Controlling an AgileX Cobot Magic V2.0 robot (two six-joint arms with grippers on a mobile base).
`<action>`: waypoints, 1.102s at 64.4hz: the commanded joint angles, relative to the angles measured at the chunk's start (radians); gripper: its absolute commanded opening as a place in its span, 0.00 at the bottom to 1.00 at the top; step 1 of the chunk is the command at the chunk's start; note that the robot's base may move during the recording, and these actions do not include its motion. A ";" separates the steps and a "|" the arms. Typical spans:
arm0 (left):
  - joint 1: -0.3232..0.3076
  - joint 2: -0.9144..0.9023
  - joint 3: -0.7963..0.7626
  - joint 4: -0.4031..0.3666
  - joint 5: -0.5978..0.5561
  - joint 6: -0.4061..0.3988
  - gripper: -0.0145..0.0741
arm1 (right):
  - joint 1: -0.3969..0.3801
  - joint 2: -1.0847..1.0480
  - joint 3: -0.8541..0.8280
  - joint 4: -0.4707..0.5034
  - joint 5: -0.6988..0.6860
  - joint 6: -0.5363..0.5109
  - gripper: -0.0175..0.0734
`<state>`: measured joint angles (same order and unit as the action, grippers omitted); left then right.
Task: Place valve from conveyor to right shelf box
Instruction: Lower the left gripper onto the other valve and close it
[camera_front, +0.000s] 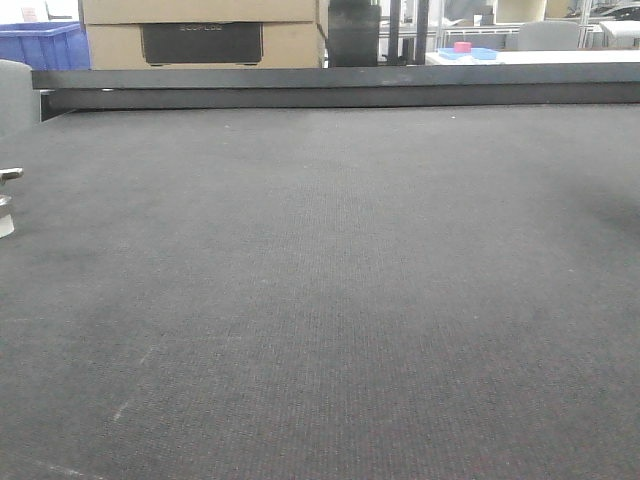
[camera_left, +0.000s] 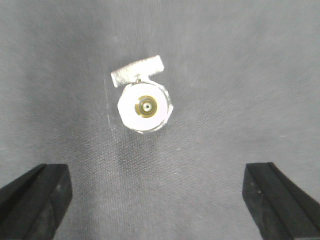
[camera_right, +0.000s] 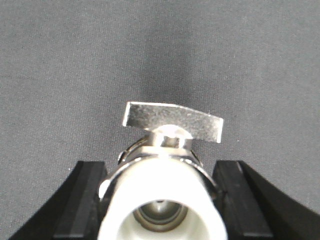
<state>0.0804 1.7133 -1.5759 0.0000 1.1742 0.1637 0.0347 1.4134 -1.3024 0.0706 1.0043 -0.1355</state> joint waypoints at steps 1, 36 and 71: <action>0.003 0.038 -0.011 0.000 -0.026 0.008 0.84 | -0.003 -0.024 -0.001 -0.004 -0.042 0.001 0.02; 0.006 0.189 -0.011 0.000 -0.154 -0.059 0.84 | -0.003 -0.024 -0.001 -0.004 -0.032 0.001 0.02; 0.007 0.241 -0.011 0.010 -0.168 -0.068 0.84 | -0.003 -0.024 -0.001 -0.004 -0.025 0.001 0.02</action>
<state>0.0804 1.9413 -1.5767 0.0078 0.9924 0.1054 0.0347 1.4134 -1.2964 0.0724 1.0082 -0.1355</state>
